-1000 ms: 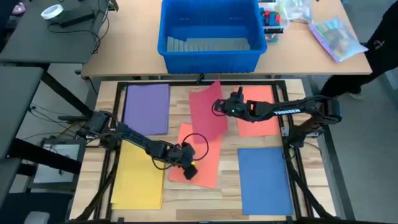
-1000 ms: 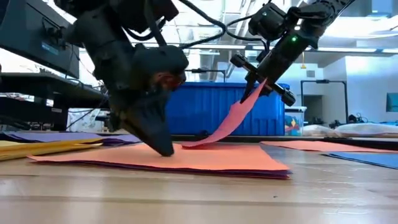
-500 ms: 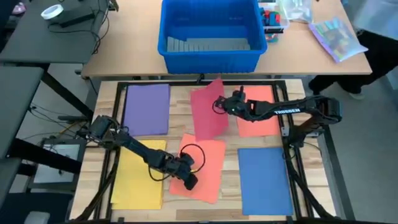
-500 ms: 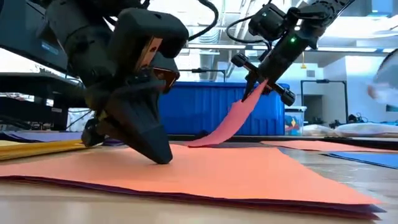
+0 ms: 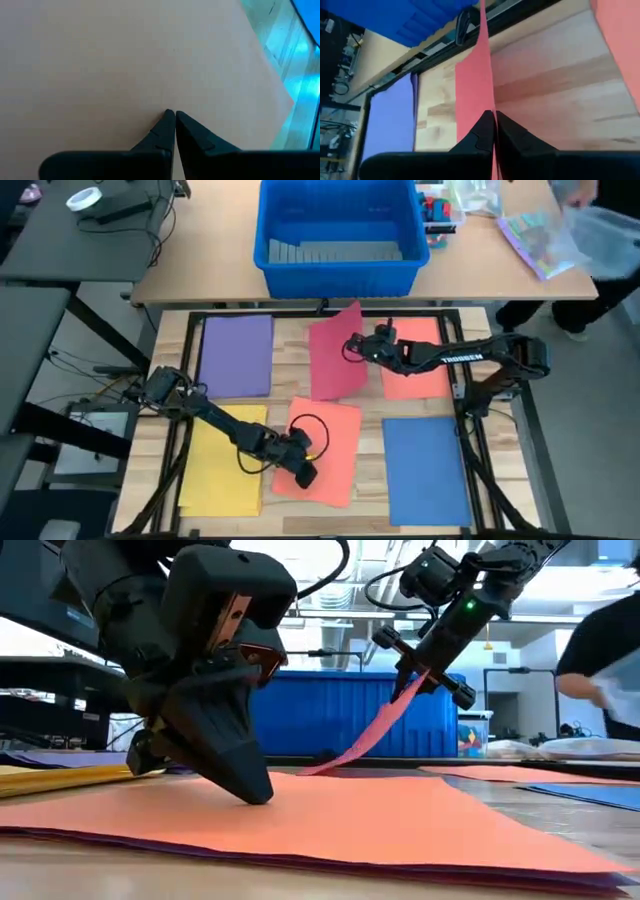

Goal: Organize paper
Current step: Prepare the pink colored paper

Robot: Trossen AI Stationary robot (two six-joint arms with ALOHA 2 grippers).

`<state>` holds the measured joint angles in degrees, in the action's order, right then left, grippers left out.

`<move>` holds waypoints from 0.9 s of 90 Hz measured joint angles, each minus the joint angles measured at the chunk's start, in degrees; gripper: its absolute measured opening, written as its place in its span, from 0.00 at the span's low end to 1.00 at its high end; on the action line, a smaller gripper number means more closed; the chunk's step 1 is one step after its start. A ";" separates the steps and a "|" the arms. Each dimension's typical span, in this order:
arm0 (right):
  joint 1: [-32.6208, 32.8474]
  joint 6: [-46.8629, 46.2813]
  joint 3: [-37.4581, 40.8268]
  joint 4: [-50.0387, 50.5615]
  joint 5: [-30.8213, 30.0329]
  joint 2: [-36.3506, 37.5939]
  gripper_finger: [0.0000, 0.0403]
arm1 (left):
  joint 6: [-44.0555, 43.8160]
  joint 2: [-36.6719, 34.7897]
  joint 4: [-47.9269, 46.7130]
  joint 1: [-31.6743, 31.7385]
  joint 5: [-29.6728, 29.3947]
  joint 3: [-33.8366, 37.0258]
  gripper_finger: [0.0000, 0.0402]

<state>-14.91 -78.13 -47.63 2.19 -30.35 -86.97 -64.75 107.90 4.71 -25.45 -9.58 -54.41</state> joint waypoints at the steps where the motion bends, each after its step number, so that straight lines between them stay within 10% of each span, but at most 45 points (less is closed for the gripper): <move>1: -0.11 -0.22 -0.03 -0.49 0.22 -0.32 0.00 | 0.00 0.00 0.03 0.00 0.00 0.00 0.00; 59: -0.60 1.98 -0.64 -9.01 9.25 -11.43 0.32 | 1.11 0.04 0.28 -0.13 1.79 0.02 0.00; 81: 1.73 22.65 -0.67 -9.51 10.07 -6.76 0.32 | 3.03 0.04 0.24 0.33 1.80 0.02 0.00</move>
<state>-13.19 -55.48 -48.29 -7.32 -20.29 -93.73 -61.72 107.94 4.95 -25.12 -7.78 -54.39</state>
